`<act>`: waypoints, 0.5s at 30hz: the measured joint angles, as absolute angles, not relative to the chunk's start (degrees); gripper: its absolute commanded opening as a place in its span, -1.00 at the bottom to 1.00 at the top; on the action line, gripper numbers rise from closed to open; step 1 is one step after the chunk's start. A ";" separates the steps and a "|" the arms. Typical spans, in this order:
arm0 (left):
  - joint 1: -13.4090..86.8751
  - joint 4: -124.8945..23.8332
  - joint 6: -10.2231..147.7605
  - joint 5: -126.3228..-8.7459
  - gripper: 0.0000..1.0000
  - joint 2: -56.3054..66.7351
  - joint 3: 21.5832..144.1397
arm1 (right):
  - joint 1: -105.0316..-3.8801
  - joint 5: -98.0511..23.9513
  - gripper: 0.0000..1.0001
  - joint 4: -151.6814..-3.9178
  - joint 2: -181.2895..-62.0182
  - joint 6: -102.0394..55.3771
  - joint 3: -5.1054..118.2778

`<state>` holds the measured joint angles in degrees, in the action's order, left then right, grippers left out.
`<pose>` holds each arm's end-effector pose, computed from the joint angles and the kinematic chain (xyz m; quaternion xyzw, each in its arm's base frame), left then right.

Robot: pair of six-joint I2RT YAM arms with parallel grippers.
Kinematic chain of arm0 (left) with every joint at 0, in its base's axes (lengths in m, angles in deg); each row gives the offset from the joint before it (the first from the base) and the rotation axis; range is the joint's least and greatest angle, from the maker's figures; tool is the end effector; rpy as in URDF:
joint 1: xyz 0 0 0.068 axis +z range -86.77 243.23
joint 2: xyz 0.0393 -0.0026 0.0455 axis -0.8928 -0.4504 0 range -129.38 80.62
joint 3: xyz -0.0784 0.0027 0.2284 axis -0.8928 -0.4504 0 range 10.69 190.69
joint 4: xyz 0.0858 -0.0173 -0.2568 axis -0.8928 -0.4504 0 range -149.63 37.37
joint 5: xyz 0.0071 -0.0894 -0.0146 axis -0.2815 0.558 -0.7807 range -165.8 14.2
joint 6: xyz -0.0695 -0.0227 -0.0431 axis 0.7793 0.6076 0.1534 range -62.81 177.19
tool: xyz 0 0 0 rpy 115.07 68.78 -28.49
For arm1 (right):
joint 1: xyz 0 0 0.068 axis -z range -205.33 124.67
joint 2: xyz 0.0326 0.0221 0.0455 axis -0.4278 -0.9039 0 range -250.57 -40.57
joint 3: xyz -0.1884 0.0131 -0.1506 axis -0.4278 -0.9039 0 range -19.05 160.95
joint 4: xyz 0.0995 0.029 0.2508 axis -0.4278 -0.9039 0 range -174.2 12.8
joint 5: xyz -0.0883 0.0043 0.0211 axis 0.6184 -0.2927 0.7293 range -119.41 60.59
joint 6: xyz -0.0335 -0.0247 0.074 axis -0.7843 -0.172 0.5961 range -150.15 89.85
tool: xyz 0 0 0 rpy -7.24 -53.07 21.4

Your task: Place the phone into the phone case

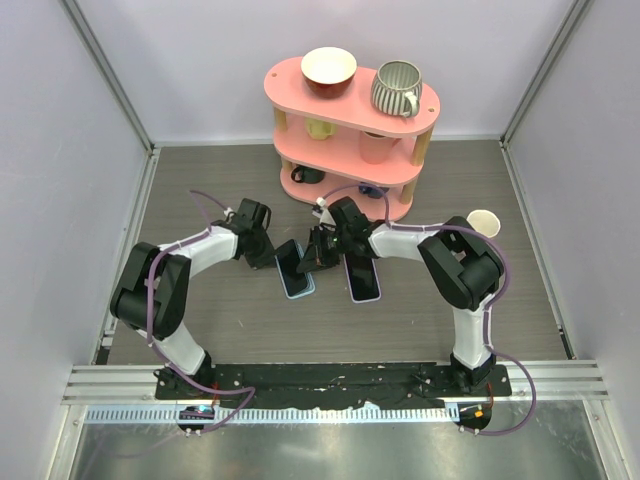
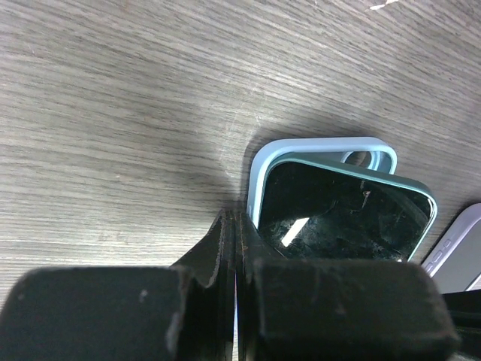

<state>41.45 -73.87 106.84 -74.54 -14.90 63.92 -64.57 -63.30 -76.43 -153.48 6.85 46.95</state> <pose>0.3131 -0.1268 0.0834 -0.2320 0.9454 -0.1422 0.1796 0.3010 0.2997 0.0831 -0.1263 0.8850 0.4333 0.1142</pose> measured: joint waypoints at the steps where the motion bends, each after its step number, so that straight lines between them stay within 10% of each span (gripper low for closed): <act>1: 41.47 -73.82 106.71 -74.54 -1.00 -14.90 63.92 | -64.57 -63.39 -0.99 -76.52 -153.52 6.83 47.01; 15: 41.67 -70.26 106.95 -74.19 -1.00 -14.38 62.48 | -65.05 -61.31 -0.31 -77.78 -154.00 8.73 45.94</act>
